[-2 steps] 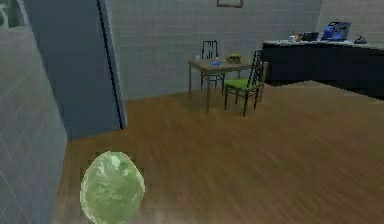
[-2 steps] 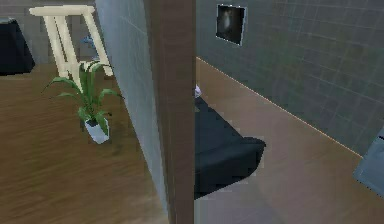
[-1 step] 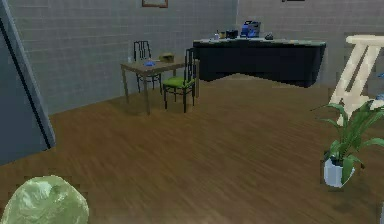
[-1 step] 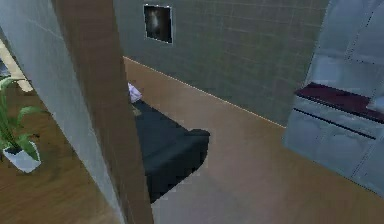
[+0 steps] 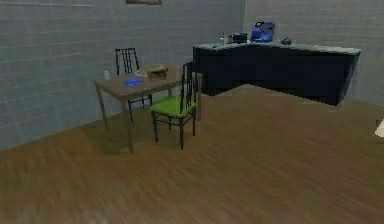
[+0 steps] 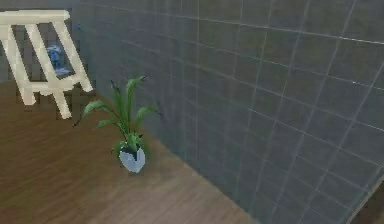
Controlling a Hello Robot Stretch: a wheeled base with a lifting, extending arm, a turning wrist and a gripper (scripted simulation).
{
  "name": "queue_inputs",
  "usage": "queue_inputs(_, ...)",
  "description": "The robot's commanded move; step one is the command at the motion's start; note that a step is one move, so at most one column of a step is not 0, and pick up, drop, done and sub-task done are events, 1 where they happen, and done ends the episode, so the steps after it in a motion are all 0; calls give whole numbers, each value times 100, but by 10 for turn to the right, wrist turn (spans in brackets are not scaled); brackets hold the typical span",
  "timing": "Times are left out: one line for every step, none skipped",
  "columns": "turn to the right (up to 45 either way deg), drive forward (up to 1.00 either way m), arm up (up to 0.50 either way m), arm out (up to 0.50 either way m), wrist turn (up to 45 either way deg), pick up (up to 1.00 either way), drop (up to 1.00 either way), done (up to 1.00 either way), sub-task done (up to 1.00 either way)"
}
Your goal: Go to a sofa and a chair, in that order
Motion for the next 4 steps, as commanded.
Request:
queue_inputs(0,100,0,0,0,0,0,0,0)
queue_inputs(-60,0,0,0,0,0,0,0,0)
queue_inputs(0,15,0,0,0,0,0,0,0)
queue_inputs(0,0,0,0,0,0,0,100,0)
